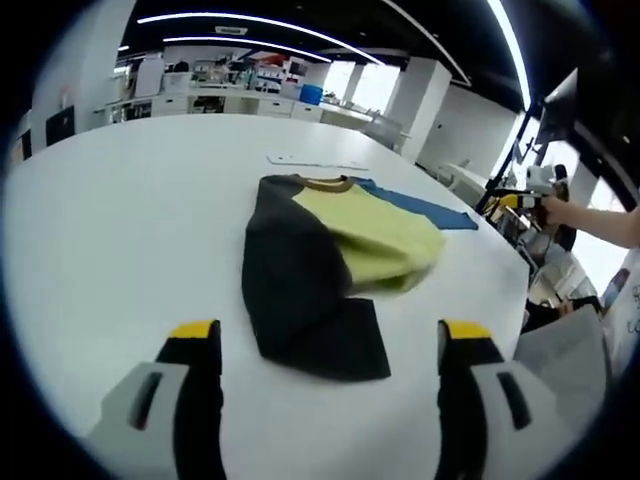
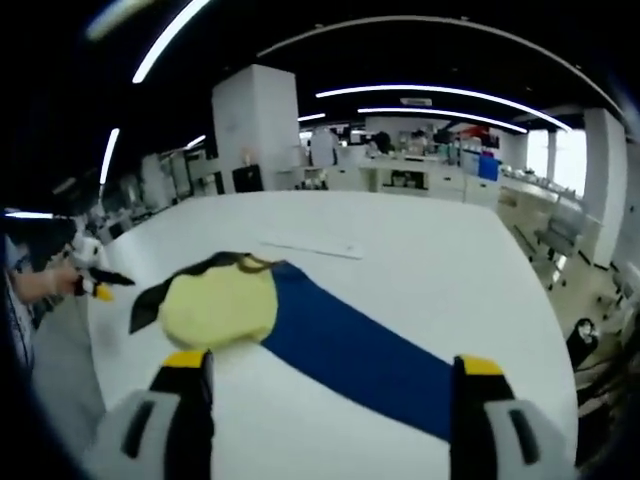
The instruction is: Fold the garment on the visible template until the final outline fits inside the template.
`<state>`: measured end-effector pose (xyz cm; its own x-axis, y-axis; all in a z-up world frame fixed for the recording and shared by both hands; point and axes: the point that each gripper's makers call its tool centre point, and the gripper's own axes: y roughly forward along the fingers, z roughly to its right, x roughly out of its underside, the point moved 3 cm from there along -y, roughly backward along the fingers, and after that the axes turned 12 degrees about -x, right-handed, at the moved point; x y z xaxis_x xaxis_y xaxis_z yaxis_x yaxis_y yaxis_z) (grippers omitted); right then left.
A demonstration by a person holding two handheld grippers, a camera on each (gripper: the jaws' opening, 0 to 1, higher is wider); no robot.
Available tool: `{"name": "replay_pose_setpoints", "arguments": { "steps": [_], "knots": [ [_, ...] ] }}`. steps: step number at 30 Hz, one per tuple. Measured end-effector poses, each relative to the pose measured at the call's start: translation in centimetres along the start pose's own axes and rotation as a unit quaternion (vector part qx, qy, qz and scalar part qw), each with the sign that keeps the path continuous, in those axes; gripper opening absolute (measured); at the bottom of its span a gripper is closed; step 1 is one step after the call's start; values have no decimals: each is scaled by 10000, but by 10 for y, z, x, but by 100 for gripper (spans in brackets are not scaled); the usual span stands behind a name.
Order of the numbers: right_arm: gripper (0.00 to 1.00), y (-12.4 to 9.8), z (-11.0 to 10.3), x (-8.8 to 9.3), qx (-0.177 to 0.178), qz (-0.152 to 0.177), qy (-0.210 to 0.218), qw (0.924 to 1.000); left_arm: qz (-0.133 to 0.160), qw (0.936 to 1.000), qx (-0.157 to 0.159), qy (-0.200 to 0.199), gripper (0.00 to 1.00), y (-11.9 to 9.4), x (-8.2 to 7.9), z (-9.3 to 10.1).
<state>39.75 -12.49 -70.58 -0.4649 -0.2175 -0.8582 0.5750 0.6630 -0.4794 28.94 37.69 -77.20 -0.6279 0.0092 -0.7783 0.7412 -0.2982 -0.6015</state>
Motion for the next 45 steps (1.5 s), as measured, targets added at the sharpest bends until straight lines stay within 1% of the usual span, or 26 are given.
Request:
{"name": "replay_pose_setpoints", "arguments": {
  "steps": [4, 5, 6, 8, 10, 15, 18, 20, 24, 27, 32, 37, 39, 41, 43, 45],
  "knots": [
    [100, -3, -9, -5, -62, 83, -63, 9999, 5, 10000, 18, -75, 85, -1, 3, 2],
    [100, -4, -17, -7, -101, 76, -98, 9999, -11, 10000, 16, -95, 85, -1, 5, 3],
    [100, -5, -20, -7, -123, 80, -125, 9998, -41, 9999, 18, -109, 85, 0, 6, 2],
    [100, -6, -24, -8, -165, 117, -127, 9997, -112, 9998, -2, -179, 85, -1, 9, 3],
    [100, -8, -27, -8, -225, 141, -121, 9996, -104, 9998, 8, -190, 84, -1, 11, 4],
    [99, -8, -41, -5, -408, -1, -238, 9989, -213, 9996, 10, -187, 83, -1, 18, 9],
    [99, -9, -40, -4, -437, -23, -259, 9987, -319, 9993, 26, -211, 80, 1, 24, 14],
    [99, -9, -41, -4, -465, -21, -265, 9986, -414, 9987, 115, -288, 76, 1, 28, 17],
    [99, -8, -41, -4, -487, -21, -263, 9985, -456, 9984, 188, -279, 74, 3, 31, 23],
    [99, -8, -42, -4, -496, -21, -260, 9984, -503, 9983, 176, -226, 73, 4, 33, 25],
    [98, -8, -40, -1, -476, -45, -214, 9986, -539, 9979, 179, -299, 68, 4, 35, 27],
    [97, -7, -40, 1, -496, -46, -164, 9986, -652, 9973, 68, -332, 60, 7, 40, 25],
    [97, -6, -42, 1, -522, -55, -143, 9985, -658, 9966, 48, -494, 56, 9, 42, 24],
    [97, -6, -42, 3, -523, -67, -140, 9985, -674, 9958, -102, -613, 50, 8, 44, 21],
    [97, -6, -43, 3, -534, -70, -133, 9985, -643, 9950, -169, -742, 47, 9, 44, 19],
    [97, -5, -42, 4, -533, -75, -116, 9985, -663, 9932, -309, -904, 42, 12, 46, 12]
  ]
}}
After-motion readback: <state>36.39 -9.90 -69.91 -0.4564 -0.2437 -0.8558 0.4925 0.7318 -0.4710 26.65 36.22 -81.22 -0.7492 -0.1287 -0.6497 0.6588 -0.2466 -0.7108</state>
